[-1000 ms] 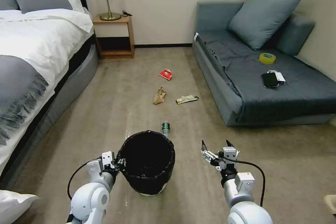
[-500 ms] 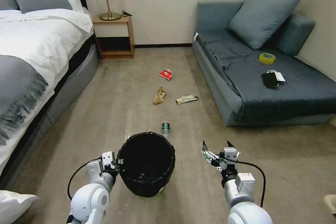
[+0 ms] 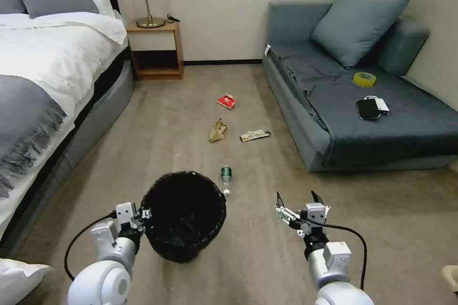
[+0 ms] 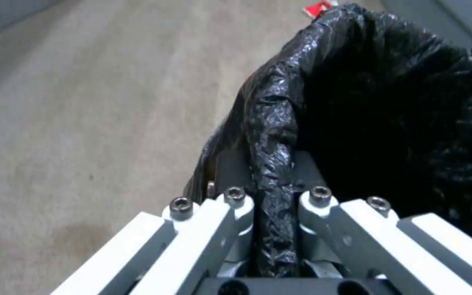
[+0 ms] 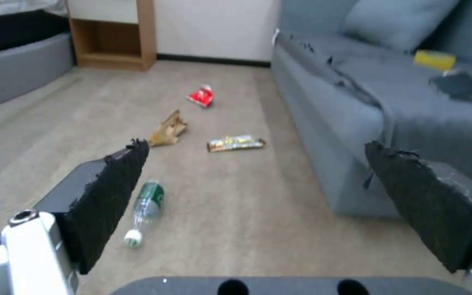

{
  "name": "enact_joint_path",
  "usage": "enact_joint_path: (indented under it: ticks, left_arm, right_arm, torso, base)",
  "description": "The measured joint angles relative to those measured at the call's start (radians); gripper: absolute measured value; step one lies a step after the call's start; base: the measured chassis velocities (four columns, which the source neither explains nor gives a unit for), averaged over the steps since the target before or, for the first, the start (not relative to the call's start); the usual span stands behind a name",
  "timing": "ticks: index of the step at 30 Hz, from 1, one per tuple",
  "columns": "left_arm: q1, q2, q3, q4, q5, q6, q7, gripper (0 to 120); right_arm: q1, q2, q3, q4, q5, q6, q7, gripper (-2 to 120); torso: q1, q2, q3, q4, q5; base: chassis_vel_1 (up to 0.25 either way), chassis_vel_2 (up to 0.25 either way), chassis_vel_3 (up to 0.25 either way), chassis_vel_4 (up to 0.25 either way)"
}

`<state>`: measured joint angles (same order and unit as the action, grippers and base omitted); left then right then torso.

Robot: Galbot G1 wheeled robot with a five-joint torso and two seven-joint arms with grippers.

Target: Pick up the trash bin, then pick up the garbage on the floor and place it into the trash bin.

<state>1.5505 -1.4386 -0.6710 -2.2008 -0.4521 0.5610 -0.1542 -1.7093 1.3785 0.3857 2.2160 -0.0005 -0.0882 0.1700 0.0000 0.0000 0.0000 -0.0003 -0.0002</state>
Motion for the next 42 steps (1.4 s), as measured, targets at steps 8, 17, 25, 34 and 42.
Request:
enact_joint_path:
  ticks: [8,17,25,34,42]
  left_arm:
    - [0.01,-0.009,-0.065,-0.046,-0.018,-0.002,-0.002,4]
    - [0.004,-0.005,-0.106,-0.069,-0.047,-0.001,-0.016,4]
    - [0.009,-0.009,-0.109,-0.071,-0.047,-0.003,-0.017,4]
    - [0.007,-0.007,-0.124,-0.068,-0.044,-0.014,-0.028,4]
    - [0.007,-0.005,-0.134,-0.062,-0.044,-0.023,-0.028,4]
  right_arm:
    - [-0.014,0.002,-0.003,0.01,-0.028,0.022,-0.015,100]
    - [-0.025,0.01,-0.021,0.02,-0.05,0.033,-0.046,100]
    - [-0.033,0.013,-0.03,0.022,-0.058,0.032,-0.057,100]
    - [-0.039,0.017,-0.038,0.016,-0.065,0.045,-0.058,100]
    - [-0.041,0.02,-0.043,0.01,-0.066,0.049,-0.058,100]
  torso:
    - [0.0,0.0,0.0,0.0003,0.0002]
    - [0.0,0.0,0.0,0.0003,0.0001]
    - [0.0,0.0,0.0,0.0003,0.0001]
    - [0.0,0.0,0.0,0.0003,0.0002]
    - [0.0,0.0,0.0,0.0003,0.0002]
  base:
    - [0.0,0.0,0.0,0.0]
    - [0.0,0.0,0.0,0.0]
    - [0.0,0.0,0.0,0.0]
    - [0.0,0.0,0.0,0.0]
    - [-0.023,0.016,0.018,-0.018]
